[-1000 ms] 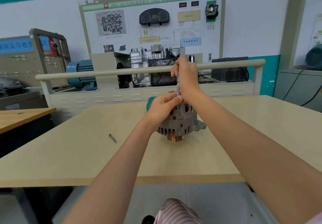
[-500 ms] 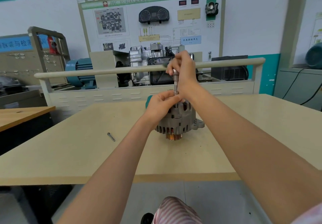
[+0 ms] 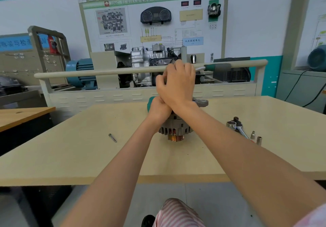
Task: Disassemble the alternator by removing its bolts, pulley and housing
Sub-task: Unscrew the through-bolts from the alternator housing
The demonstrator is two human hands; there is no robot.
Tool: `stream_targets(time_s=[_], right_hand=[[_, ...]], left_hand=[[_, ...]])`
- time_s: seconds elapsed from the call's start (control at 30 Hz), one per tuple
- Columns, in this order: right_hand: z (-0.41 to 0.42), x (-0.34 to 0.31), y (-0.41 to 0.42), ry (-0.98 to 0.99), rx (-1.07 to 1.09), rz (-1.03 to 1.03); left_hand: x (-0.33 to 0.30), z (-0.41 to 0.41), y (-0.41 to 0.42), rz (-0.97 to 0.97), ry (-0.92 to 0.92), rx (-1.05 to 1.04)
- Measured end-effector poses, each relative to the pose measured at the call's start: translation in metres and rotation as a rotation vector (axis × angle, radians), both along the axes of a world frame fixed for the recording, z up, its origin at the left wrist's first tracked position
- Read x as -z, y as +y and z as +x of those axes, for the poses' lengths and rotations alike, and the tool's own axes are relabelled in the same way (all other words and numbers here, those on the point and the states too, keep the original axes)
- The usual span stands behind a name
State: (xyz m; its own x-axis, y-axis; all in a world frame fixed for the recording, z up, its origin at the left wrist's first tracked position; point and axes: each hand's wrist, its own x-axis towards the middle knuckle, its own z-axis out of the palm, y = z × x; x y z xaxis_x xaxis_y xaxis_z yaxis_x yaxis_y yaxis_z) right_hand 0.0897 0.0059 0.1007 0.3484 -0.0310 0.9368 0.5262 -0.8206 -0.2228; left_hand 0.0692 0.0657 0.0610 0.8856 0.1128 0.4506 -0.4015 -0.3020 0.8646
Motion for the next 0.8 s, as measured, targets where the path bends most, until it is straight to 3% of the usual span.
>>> stream_targets(time_s=[0.07, 0.2, 0.27, 0.3, 0.37, 0.47, 0.53, 0.57, 0.67, 0.8], right_hand=[[0.0, -0.01, -0.003, 0.067, -0.332, 0.232], [0.007, -0.033, -0.018, 0.436, -1.137, 0.932], [0.01, -0.036, -0.022, 0.525, -1.315, 1.053], [0.01, -0.036, -0.02, 0.526, -1.284, 1.016], [0.006, -0.028, -0.012, 0.424, -1.007, 0.787], [0.003, -0.005, -0.003, 0.095, -0.299, 0.212], [0.001, 0.003, -0.001, 0.039, 0.139, 0.005], [0.0, 0.004, -0.001, 0.054, 0.224, -0.024], [-0.003, -0.002, -0.002, 0.064, 0.062, 0.047], [-0.002, -0.02, -0.007, 0.231, -0.669, 0.534]], left_hand=[[-0.001, -0.002, 0.001, 0.011, -0.01, 0.037], [-0.001, -0.004, 0.0, 0.037, -0.008, 0.148], [0.0, -0.003, 0.0, 0.003, -0.006, 0.147], [0.0, -0.003, 0.001, -0.007, -0.006, 0.147], [0.0, -0.004, 0.002, -0.007, -0.002, 0.137], [0.0, -0.002, 0.002, 0.016, 0.014, 0.038], [0.0, 0.0, 0.001, 0.048, 0.047, -0.023], [0.0, 0.0, 0.0, 0.059, 0.056, -0.034], [0.0, -0.002, 0.0, 0.04, 0.036, -0.005], [-0.002, -0.007, -0.002, 0.054, 0.0, 0.083]])
